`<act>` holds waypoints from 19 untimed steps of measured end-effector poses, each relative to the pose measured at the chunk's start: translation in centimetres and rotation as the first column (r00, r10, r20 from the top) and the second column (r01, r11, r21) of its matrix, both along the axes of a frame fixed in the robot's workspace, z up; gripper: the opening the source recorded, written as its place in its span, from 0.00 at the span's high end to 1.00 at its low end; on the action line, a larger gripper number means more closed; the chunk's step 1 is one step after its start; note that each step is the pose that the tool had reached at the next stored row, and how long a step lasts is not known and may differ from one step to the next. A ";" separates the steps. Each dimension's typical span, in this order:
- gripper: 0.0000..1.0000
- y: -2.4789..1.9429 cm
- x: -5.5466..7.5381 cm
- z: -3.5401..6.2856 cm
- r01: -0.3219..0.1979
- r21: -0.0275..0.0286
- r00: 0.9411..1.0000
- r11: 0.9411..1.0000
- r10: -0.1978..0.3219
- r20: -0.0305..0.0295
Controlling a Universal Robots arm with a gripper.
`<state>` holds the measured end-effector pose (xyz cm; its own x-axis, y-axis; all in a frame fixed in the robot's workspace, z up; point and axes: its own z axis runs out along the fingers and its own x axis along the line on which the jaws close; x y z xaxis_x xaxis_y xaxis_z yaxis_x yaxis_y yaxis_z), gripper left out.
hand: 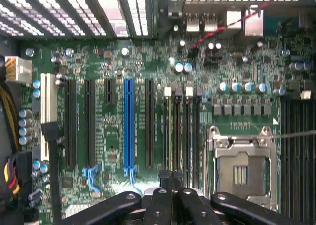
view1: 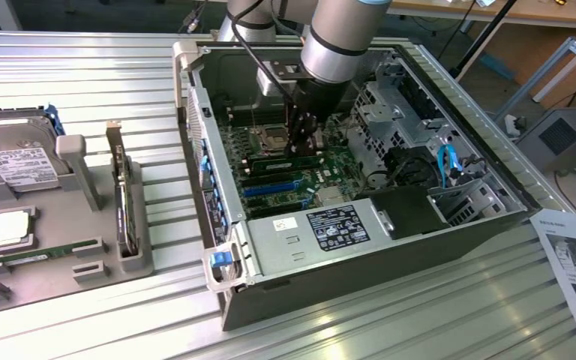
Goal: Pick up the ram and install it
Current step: 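Press down the ram until it locks into place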
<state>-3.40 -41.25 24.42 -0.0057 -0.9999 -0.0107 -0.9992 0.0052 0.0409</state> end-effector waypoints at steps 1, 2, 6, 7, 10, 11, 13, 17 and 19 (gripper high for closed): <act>0.89 0.00 -0.2 0.00 0.000 0.000 1.000 1.000 0.000 0.000; 0.89 0.00 -0.4 0.00 0.000 0.000 1.000 1.000 0.000 0.000; 0.89 0.00 -0.5 0.00 0.000 0.000 1.000 1.000 0.000 0.000; 0.89 0.00 -0.5 0.00 0.000 0.000 1.000 1.000 0.000 0.000; 0.89 -0.01 -0.5 -0.09 0.000 0.000 1.000 1.000 0.000 0.000; 0.89 0.00 -0.5 -0.17 0.000 0.000 1.000 1.000 0.000 0.000; 0.89 0.00 -0.5 -0.32 0.000 0.000 1.000 1.000 0.000 0.000; 0.89 0.00 -0.5 -0.45 0.000 0.000 1.000 1.000 0.000 0.000; 0.89 0.00 -0.5 -0.45 0.000 0.000 1.000 1.000 0.000 0.000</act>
<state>-3.87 -41.25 23.97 -0.0056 -0.9999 -0.0106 -0.9992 0.0052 0.0408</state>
